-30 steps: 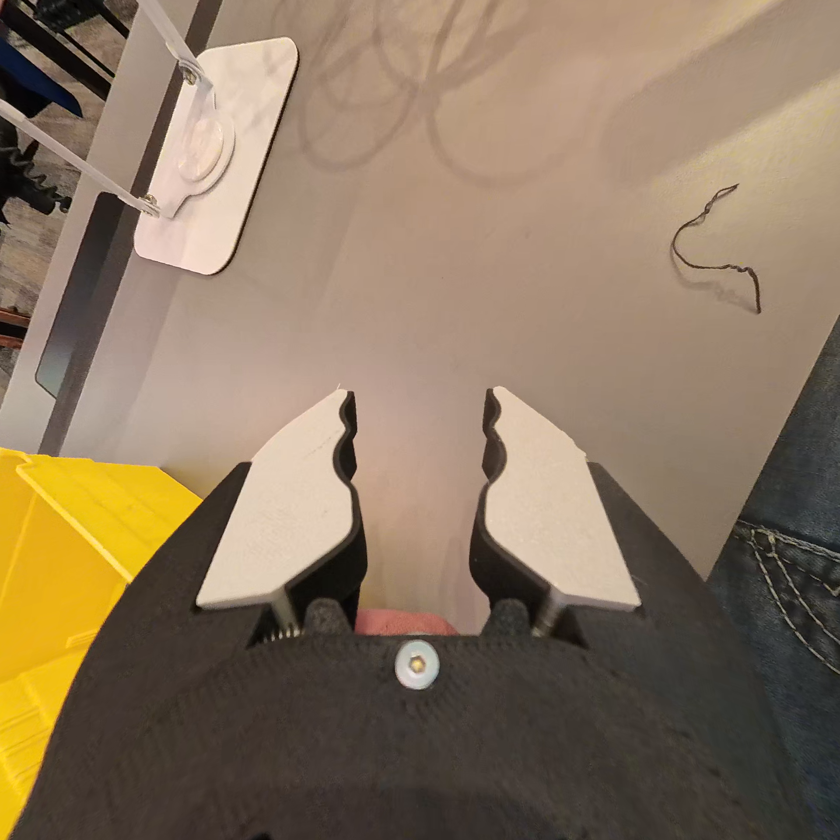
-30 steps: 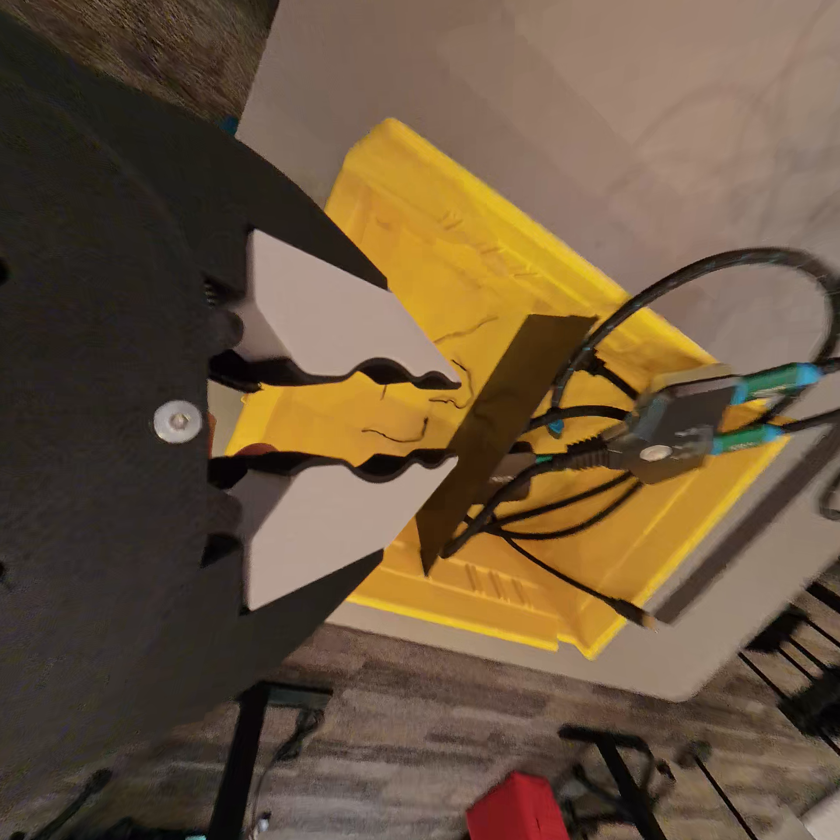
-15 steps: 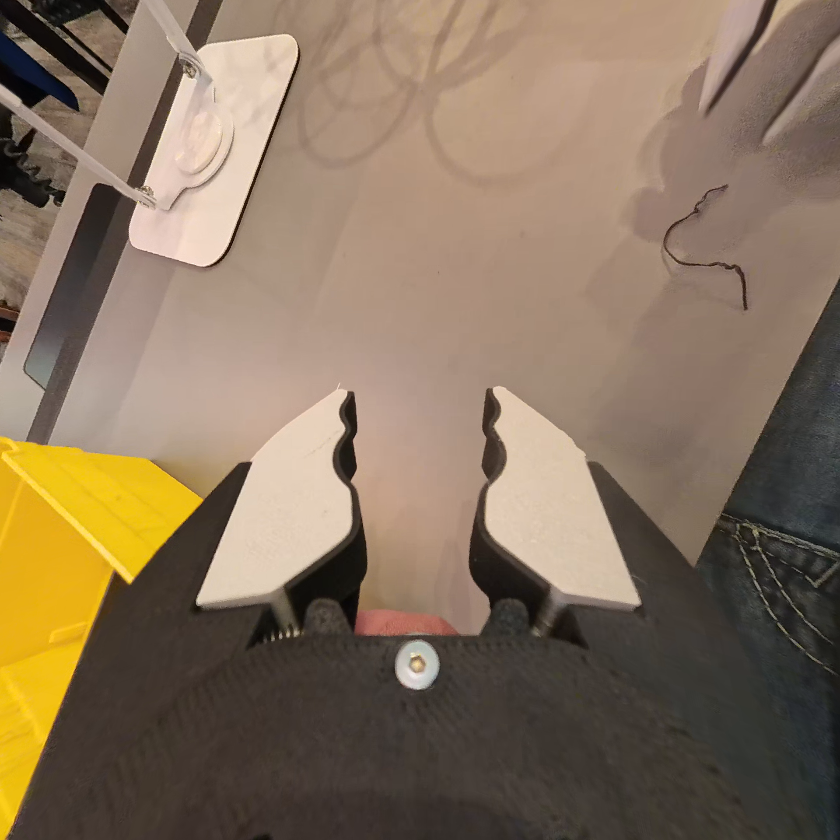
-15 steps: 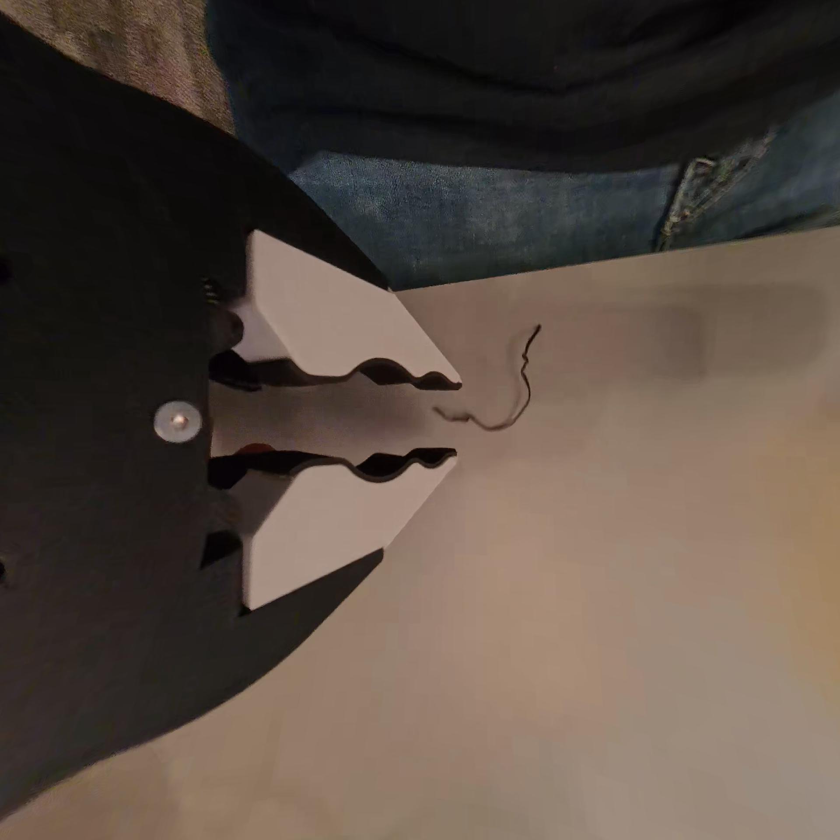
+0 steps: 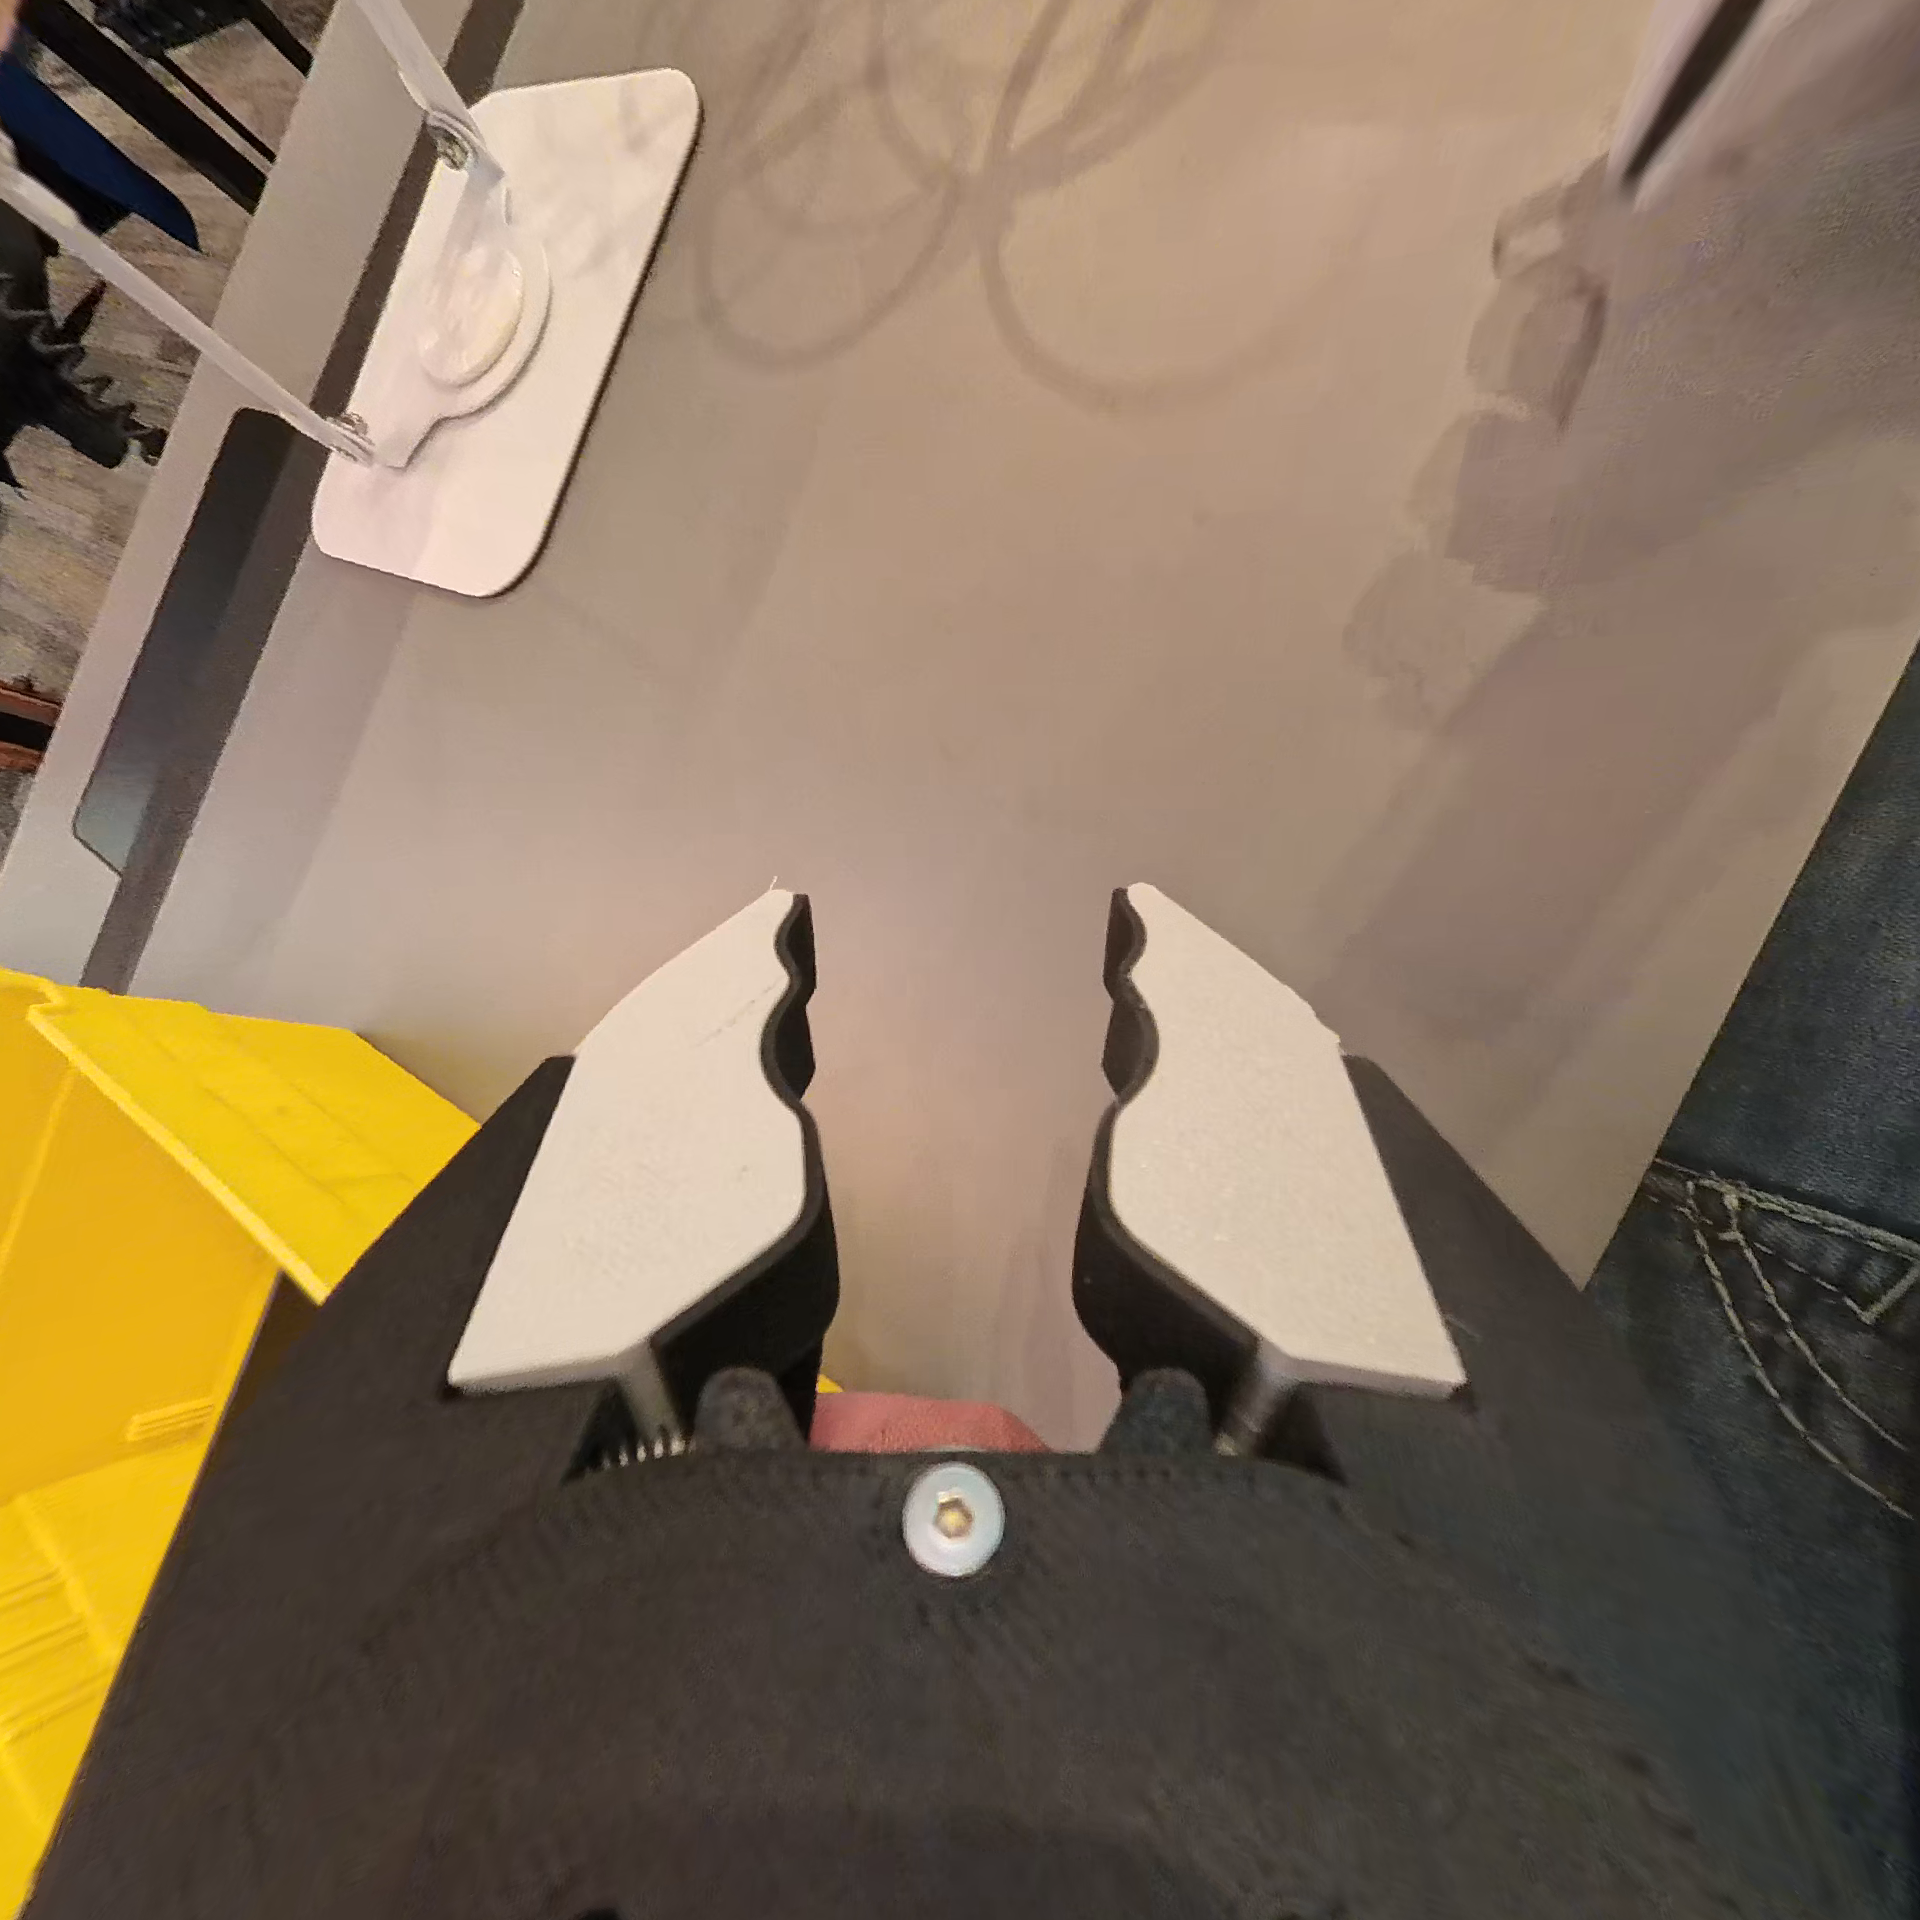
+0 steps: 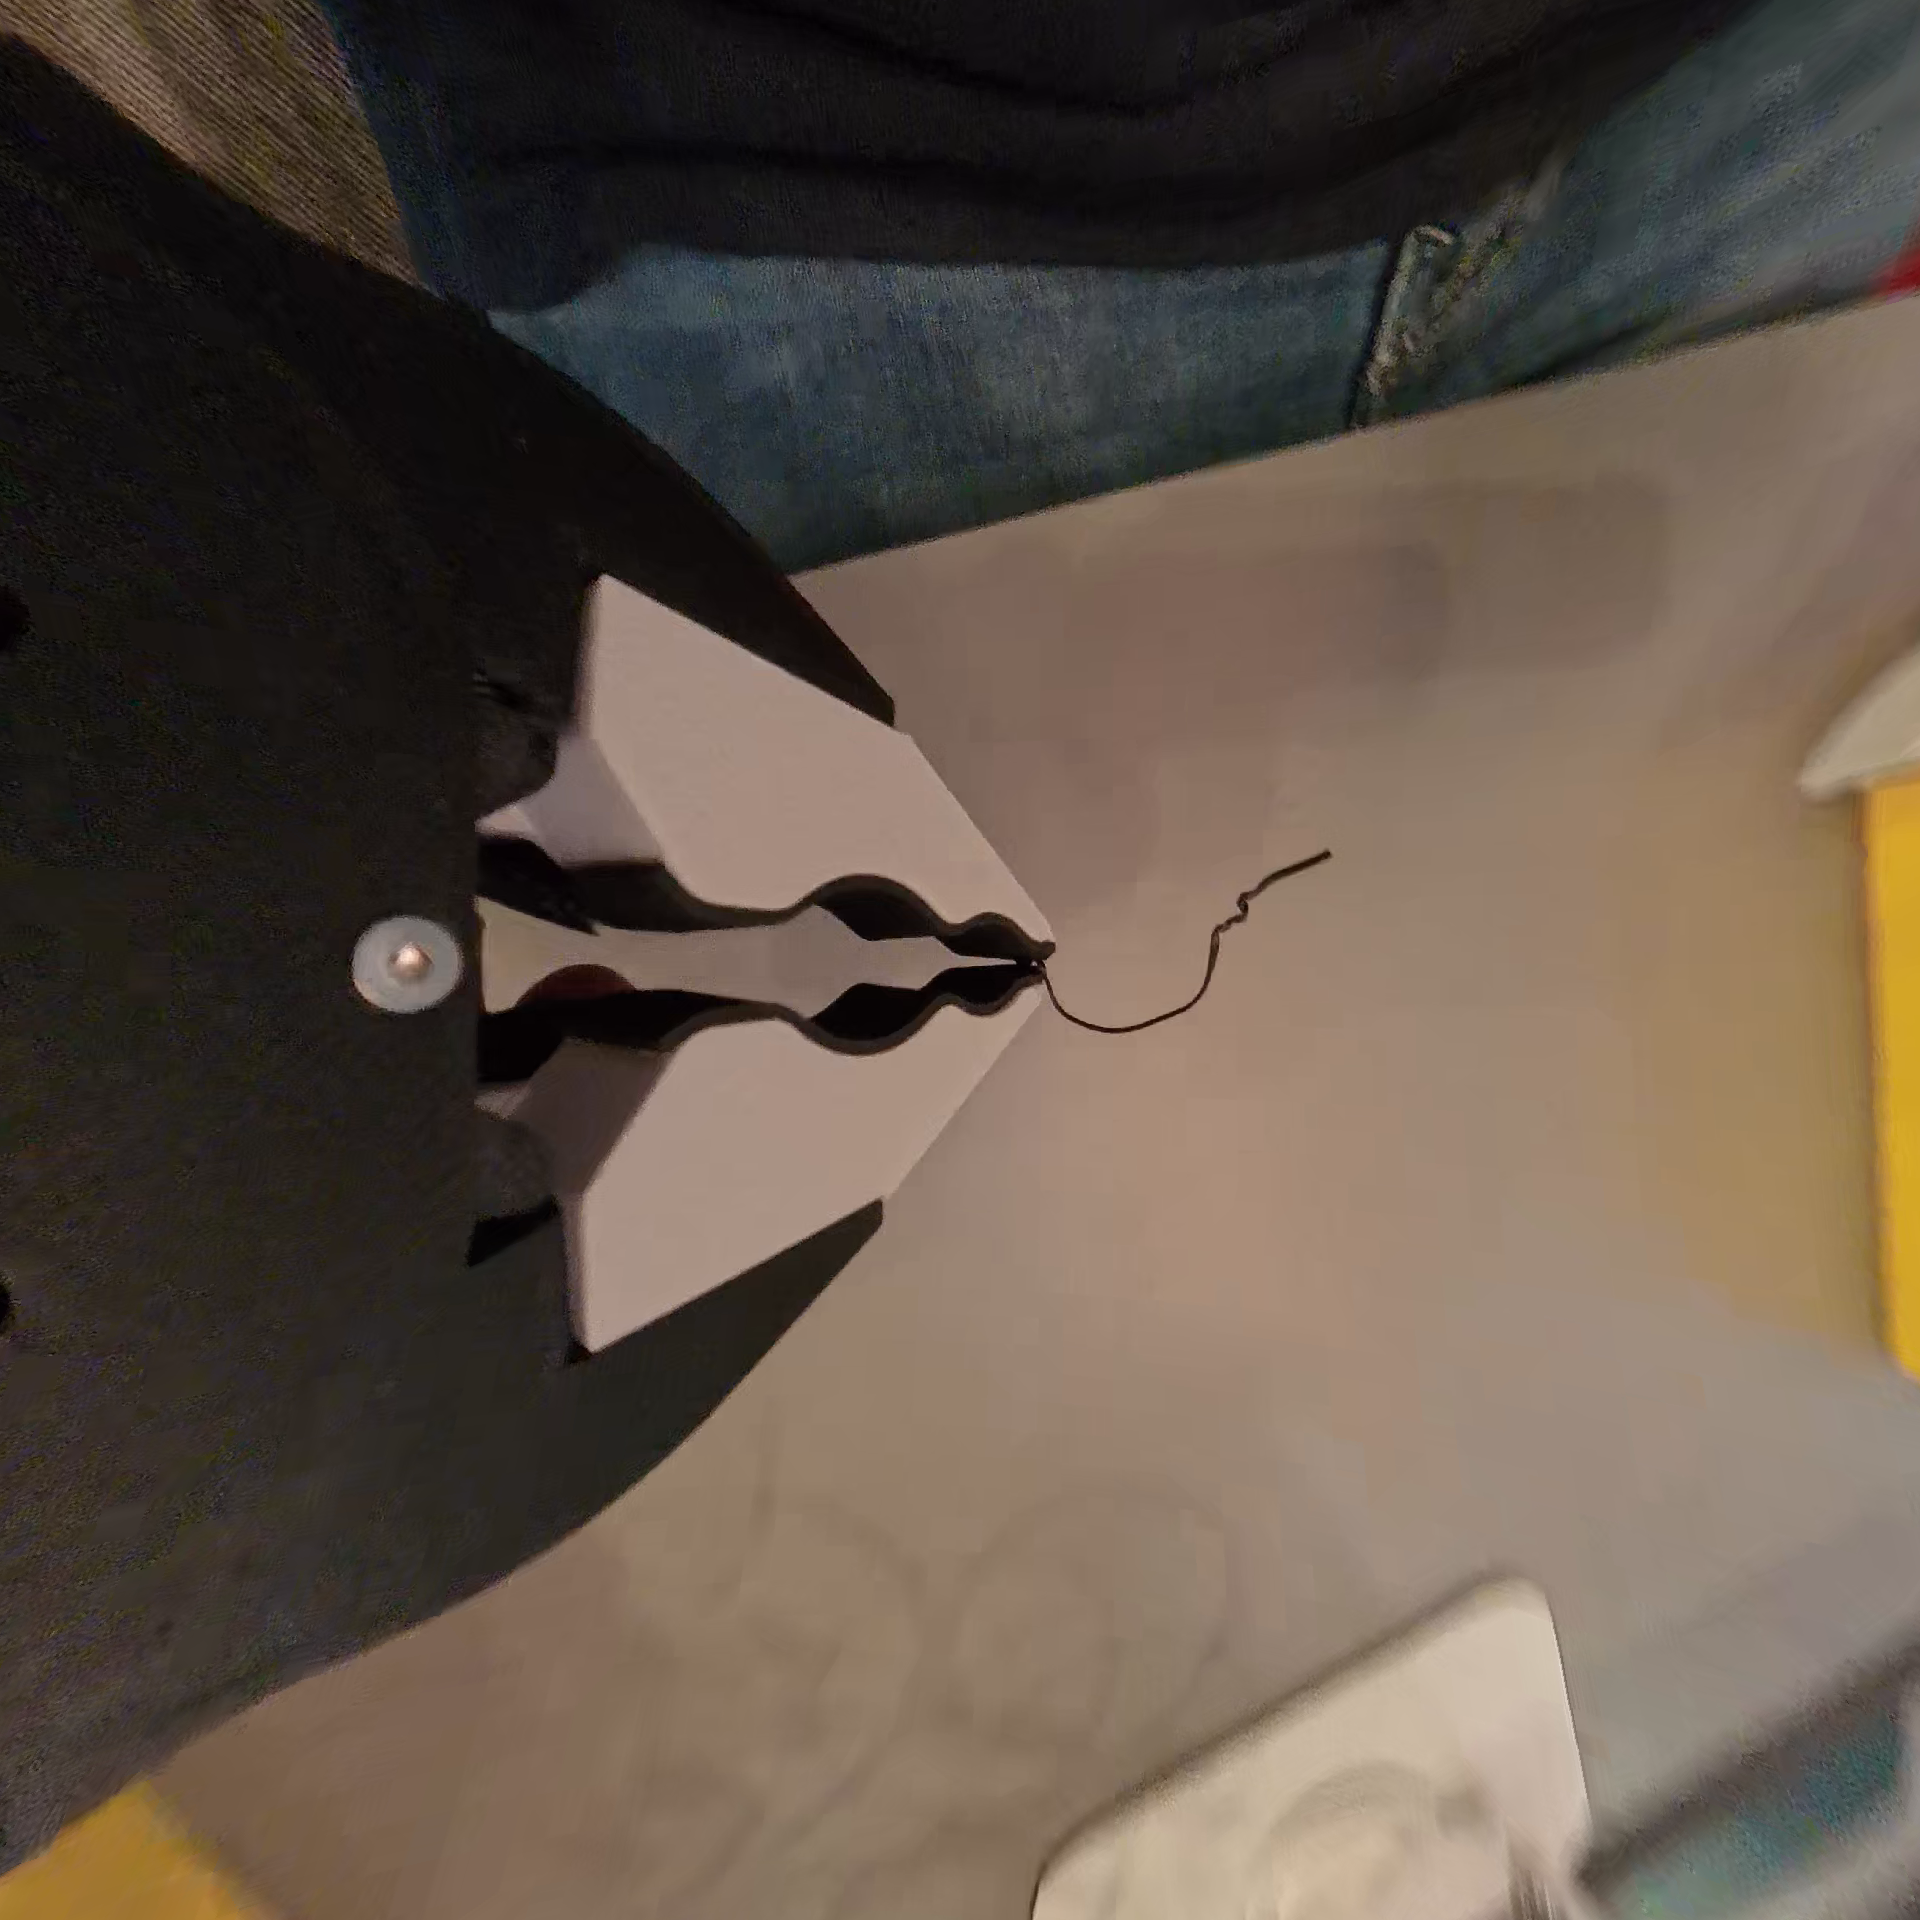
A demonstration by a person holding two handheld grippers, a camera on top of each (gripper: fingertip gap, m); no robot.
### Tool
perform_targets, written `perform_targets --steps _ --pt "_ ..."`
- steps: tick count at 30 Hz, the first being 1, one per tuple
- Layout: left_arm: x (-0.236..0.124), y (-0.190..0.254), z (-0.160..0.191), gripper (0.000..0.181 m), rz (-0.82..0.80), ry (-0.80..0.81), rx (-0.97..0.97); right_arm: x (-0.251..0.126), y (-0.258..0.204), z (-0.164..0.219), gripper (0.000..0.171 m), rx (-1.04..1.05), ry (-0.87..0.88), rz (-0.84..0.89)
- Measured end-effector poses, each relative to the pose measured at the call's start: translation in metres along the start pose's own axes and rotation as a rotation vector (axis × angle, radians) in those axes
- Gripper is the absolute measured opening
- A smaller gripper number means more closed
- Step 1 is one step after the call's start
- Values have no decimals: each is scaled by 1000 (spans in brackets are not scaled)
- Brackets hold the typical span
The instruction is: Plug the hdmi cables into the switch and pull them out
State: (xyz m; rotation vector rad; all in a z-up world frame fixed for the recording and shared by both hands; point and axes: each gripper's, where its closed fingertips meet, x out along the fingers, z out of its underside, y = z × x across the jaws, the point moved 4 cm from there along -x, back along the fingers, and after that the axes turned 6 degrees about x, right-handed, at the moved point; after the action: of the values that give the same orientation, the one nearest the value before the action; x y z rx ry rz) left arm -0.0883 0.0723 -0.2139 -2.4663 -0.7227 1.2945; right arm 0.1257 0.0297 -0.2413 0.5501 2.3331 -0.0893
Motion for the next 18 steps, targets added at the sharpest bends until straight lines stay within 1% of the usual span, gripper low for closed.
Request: perform_targets --steps 3,5,8,10,12,14,15,17,18 --pt "-8 -10 -2 53 -39 16 -4 -65 42 -10 0 33 98 208" --pt "-21 -25 -4 50 -139 39 32 -119 76 -2 0 76 141 396" --pt "-48 -50 -1 51 -240 42 9 -194 117 32 0 148 121 656" --pt "-66 -71 9 51 -317 33 -39 -225 133 61 0 214 79 748" --pt "-81 -88 21 53 -365 32 -108 -241 144 92 0 277 -1 799" --pt "-95 -102 34 57 -405 32 -179 -236 149 121 2 346 -75 750" --pt "-101 -109 41 58 -430 24 -199 -232 152 132 10 365 -97 741" --pt "-111 -119 59 64 -472 -32 -225 -225 157 148 32 393 -140 726" --pt "-115 -123 69 67 -495 -66 -238 -225 158 154 38 400 -161 729"
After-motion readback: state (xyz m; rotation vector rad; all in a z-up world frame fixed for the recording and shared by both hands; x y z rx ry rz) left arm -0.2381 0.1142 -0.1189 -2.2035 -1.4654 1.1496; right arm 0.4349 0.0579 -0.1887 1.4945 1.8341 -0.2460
